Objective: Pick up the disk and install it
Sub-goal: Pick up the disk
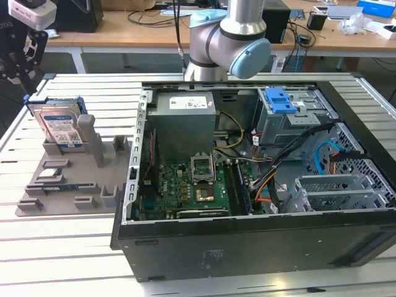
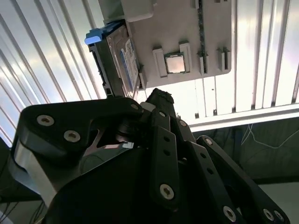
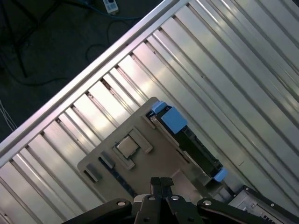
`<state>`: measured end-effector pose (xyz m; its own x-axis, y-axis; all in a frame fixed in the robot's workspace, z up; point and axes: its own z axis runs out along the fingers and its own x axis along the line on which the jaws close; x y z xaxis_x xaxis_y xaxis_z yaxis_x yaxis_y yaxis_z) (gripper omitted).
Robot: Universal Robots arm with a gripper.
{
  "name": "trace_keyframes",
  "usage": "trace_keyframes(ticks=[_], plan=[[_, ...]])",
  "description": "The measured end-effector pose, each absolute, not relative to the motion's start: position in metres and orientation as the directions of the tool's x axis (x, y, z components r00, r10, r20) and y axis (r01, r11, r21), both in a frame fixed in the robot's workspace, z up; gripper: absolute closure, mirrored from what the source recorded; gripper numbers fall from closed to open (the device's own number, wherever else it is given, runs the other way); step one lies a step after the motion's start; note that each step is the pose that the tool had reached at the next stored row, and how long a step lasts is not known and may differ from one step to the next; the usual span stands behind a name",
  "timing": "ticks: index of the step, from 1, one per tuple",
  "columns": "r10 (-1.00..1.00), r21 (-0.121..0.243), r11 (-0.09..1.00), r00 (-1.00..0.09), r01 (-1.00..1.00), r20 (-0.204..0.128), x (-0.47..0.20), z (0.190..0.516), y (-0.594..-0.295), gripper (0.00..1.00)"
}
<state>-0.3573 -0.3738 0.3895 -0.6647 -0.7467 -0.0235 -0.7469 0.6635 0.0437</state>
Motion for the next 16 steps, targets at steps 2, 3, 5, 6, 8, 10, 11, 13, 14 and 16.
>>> trace_keyframes(ticks=[2, 3, 5, 6, 8, 10, 11, 13, 14, 16], plan=[[-0.762, 0.044, 0.646, -0.647, -0.762, -0.024, -0.3573, 0.3895, -0.3738, 0.89], [-0.777, 0.044, 0.627, -0.629, -0.777, -0.024, -0.3573, 0.3895, -0.3738, 0.89], [-0.79, 0.044, 0.611, -0.612, -0.79, -0.023, -0.3573, 0.3895, -0.3738, 0.89], [-0.799, 0.044, 0.6, -0.601, -0.799, -0.023, -0.3573, 0.3895, -0.3738, 0.89], [-0.811, 0.044, 0.583, -0.585, -0.811, -0.024, -0.3573, 0.3895, -0.3738, 0.89], [-0.823, 0.044, 0.566, -0.567, -0.823, -0.023, -0.3573, 0.3895, -0.3738, 0.89], [-0.834, 0.044, 0.55, -0.551, -0.834, -0.024, -0.3573, 0.3895, -0.3738, 0.89], [-0.851, 0.044, 0.524, -0.525, -0.851, -0.023, -0.3573, 0.3895, -0.3738, 0.89], [-0.856, 0.044, 0.515, -0.516, -0.856, -0.024, -0.3573, 0.3895, -0.3738, 0.89], [-0.866, 0.044, 0.498, -0.499, -0.866, -0.023, -0.3573, 0.3895, -0.3738, 0.89]])
